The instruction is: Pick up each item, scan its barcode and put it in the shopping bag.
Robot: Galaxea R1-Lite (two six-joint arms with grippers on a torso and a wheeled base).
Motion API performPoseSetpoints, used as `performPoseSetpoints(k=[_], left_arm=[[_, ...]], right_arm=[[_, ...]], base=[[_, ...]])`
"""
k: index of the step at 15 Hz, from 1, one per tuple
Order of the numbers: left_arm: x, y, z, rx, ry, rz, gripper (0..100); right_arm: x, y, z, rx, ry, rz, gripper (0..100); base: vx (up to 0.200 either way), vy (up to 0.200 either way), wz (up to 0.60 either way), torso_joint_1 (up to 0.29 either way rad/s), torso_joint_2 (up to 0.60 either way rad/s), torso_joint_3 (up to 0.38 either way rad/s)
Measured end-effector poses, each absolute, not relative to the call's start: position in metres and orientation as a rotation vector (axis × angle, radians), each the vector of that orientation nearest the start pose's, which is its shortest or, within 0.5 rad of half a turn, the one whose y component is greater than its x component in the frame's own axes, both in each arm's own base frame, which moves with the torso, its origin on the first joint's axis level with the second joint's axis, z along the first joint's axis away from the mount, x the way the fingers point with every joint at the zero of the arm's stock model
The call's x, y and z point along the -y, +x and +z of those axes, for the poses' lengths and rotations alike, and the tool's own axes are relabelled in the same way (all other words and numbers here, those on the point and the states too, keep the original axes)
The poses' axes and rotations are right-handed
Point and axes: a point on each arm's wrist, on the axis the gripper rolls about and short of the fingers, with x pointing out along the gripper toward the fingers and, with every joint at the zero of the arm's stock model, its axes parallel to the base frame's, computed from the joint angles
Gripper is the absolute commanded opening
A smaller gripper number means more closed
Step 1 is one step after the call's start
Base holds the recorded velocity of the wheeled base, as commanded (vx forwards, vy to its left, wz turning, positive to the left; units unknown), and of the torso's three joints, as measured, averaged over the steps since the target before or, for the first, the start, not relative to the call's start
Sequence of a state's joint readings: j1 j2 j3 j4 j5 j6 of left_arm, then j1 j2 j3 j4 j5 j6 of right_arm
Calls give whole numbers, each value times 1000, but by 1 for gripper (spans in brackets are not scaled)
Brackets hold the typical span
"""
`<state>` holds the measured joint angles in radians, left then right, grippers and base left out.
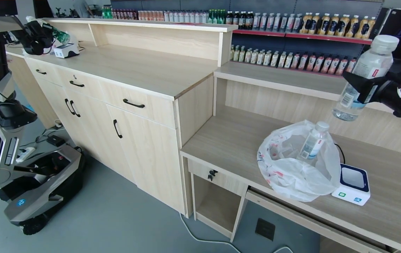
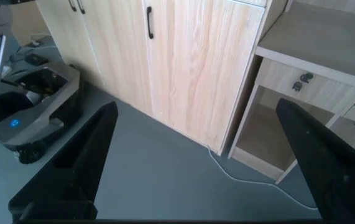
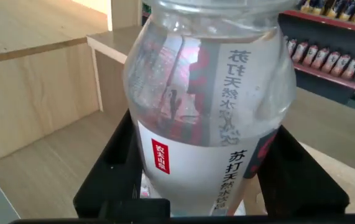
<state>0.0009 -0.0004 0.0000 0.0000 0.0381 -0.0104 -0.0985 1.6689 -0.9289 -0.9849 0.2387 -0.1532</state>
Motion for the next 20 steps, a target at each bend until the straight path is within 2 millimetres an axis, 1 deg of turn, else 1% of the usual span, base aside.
performPoseSetpoints(k=[2, 5, 8, 10, 13, 15, 20], left_arm=[[-1, -23, 75, 1, -10, 39, 100], [-1, -23, 75, 1, -10, 39, 100], [-1, -23, 75, 1, -10, 40, 100], [-1, -23, 75, 1, -10, 39, 100], [-1, -23, 75, 1, -10, 39, 100], [-1, -23, 75, 1, -10, 39, 100], [-1, -23, 75, 1, -10, 39, 100]], right_arm=[[29, 333, 235, 202, -185, 146, 0], [27, 367, 203, 197, -186, 205, 0], [17, 388, 173, 223, -216, 316, 0], [14, 396, 152, 183, -226, 343, 0], [12, 404, 132, 153, -227, 352, 0], [12, 407, 122, 132, -230, 356, 0], [12, 412, 103, 89, -218, 360, 0]], base=[[0, 0, 0, 0, 0, 0], [0, 0, 0, 0, 0, 0], [0, 0, 0, 0, 0, 0], [0, 0, 0, 0, 0, 0], [0, 0, 0, 0, 0, 0], [0, 0, 0, 0, 0, 0], [0, 0, 0, 0, 0, 0]])
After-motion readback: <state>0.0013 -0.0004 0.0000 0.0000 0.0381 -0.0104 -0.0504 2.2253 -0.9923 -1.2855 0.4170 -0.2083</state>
